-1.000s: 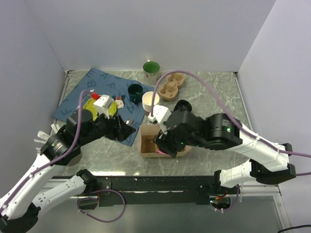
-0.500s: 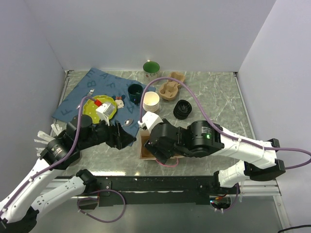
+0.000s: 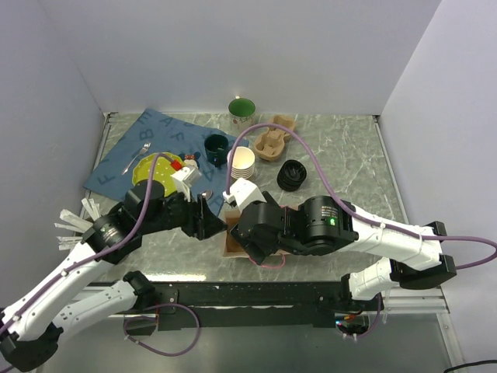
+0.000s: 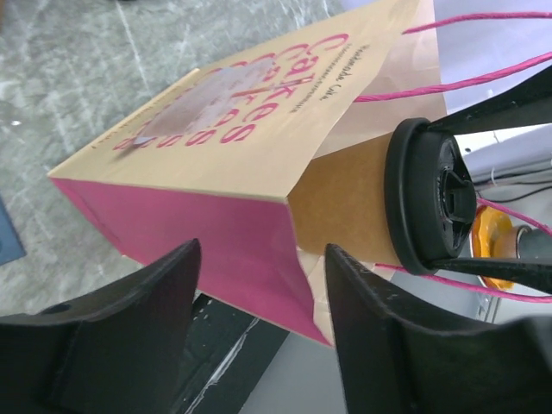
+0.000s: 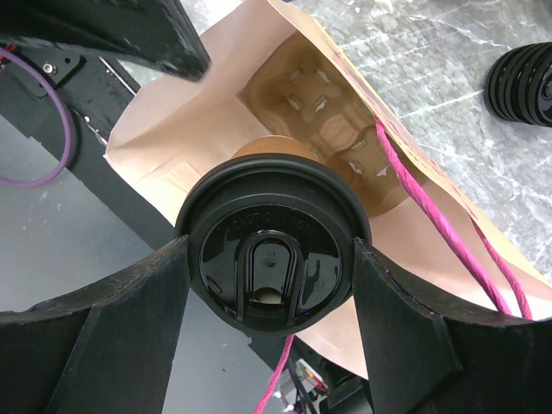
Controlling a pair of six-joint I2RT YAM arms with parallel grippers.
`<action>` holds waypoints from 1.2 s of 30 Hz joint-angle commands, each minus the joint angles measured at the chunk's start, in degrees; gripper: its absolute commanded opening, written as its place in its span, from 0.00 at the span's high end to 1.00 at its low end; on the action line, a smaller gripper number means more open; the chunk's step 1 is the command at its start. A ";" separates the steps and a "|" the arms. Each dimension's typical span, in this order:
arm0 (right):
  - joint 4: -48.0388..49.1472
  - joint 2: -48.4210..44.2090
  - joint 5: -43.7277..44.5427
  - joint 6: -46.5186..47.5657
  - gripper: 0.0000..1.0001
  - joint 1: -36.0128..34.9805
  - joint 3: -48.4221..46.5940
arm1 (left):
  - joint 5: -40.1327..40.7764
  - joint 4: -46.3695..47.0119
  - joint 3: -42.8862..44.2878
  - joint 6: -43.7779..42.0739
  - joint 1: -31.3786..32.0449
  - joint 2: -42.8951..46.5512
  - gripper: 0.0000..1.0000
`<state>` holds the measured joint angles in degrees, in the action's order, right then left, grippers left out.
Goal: Pack the takeout coffee
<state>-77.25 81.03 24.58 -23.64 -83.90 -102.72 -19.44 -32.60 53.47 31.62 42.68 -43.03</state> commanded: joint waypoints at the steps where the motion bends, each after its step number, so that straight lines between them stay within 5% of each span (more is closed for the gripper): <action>1: -0.80 -1.40 2.58 -2.46 0.51 -1.00 0.32 | -0.77 5.09 0.40 1.08 2.14 -1.44 0.39; 4: -0.44 -2.02 2.67 -2.81 0.51 -1.18 1.20 | 0.37 5.79 0.58 1.61 4.08 -2.94 0.55; 5: -0.18 -2.11 2.75 -2.90 0.51 -1.27 1.99 | 1.07 6.05 1.28 1.00 5.04 -3.81 0.70; 8: 0.35 -3.25 4.76 -3.43 0.51 -1.53 4.88 | 1.07 7.98 3.20 -3.03 5.66 -6.19 0.91; 11: 1.66 -5.97 8.80 -3.43 0.51 -1.53 9.28 | 2.30 8.25 6.20 -6.99 5.66 -9.00 0.98; 16: -1.76 -6.59 12.51 -3.34 0.51 -1.44 6.13 | 3.18 11.15 6.04 -9.55 5.66 -9.71 0.99; 36: 3.60 -9.93 13.56 7.38 0.51 -4.08 18.24 | 0.11 14.93 -5.48 -10.70 5.66 1.01 0.99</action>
<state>-75.26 70.61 35.40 -16.93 -86.37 -87.57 -17.45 -22.90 49.10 21.87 48.14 -43.92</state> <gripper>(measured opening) 0.757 0.020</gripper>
